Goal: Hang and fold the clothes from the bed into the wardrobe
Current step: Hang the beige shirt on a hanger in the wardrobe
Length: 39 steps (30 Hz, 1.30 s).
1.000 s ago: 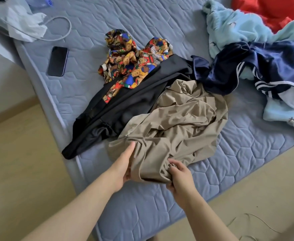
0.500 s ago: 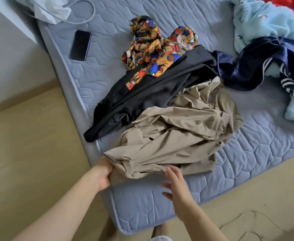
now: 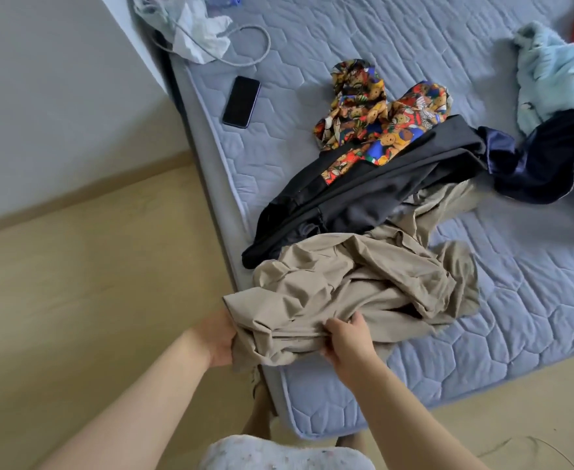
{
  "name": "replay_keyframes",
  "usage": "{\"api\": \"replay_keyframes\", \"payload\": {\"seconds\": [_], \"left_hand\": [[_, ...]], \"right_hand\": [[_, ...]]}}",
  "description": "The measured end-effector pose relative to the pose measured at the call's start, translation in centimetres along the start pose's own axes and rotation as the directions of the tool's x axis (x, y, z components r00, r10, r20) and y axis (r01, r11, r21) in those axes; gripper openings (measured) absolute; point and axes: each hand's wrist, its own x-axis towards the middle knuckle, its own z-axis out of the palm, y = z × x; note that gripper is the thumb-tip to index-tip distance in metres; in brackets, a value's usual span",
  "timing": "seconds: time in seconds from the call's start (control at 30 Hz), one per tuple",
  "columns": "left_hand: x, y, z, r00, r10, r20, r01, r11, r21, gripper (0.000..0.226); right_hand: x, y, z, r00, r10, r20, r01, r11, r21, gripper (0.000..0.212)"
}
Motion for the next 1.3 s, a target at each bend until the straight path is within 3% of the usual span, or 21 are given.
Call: {"api": "replay_keyframes", "payload": {"seconds": [0.07,0.13,0.27,0.43,0.57,0.7,0.83,1.03,1.1,1.2,1.3], "left_hand": [[-1.8,0.5,-2.6,0.999,-0.022,0.03,0.022,1.0,-0.001,0.055],[-2.7,0.9,-5.5,0.999,-0.029,-0.025,0.028,0.998,-0.054,0.064],[-3.6,1.5,-7.1,0.988,0.05,-0.147,-0.074,0.984,-0.165,0.026],[-3.7,2.2,-4.7,0.977,0.126,-0.173,-0.161,0.966,-0.204,0.02],[-5.3,1.9,-2.1,0.976,0.168,-0.139,-0.196,0.956,-0.22,0.03],[-7.0,1.0,0.2,0.955,0.26,-0.141,-0.286,0.934,-0.213,0.025],[-8.7,-0.1,3.6,0.943,0.303,-0.136,-0.325,0.926,-0.19,0.017],[-11.7,-0.6,9.4,0.933,0.359,-0.026,-0.357,0.913,-0.2,0.013],[-12.8,-0.9,10.7,0.911,0.412,0.019,-0.403,0.899,-0.173,0.016],[-14.6,-1.6,12.0,0.866,0.489,0.109,-0.49,0.872,-0.02,0.023],[-15.8,-2.5,12.5,0.835,0.513,0.197,-0.54,0.833,0.121,0.023]], "right_hand": [[-1.7,1.4,2.2,0.999,0.025,0.038,-0.019,0.987,-0.16,0.015],[-3.5,2.6,4.3,0.994,0.05,0.094,-0.026,0.97,-0.242,0.019],[-5.7,3.4,6.3,0.994,0.059,0.091,-0.036,0.971,-0.238,0.028],[-5.8,1.6,3.5,0.997,0.01,-0.083,-0.019,0.994,-0.109,0.02],[-6.7,-0.9,-1.1,0.969,-0.017,-0.248,0.056,0.987,0.15,0.019],[-8.8,-1.5,-5.1,0.952,0.014,-0.306,0.059,0.972,0.228,0.02],[-11.2,-1.7,-7.6,0.977,0.014,-0.214,0.041,0.967,0.251,0.018],[-14.1,-2.9,-10.5,0.999,-0.048,0.017,0.045,0.99,0.134,0.01],[-14.8,-3.5,-11.3,0.984,-0.119,0.134,0.105,0.989,0.105,0.007],[-15.9,-4.4,-11.2,0.91,-0.175,0.377,0.129,0.981,0.143,0.028],[-16.8,-5.1,-9.9,0.877,-0.204,0.434,0.153,0.977,0.15,0.027]]}}
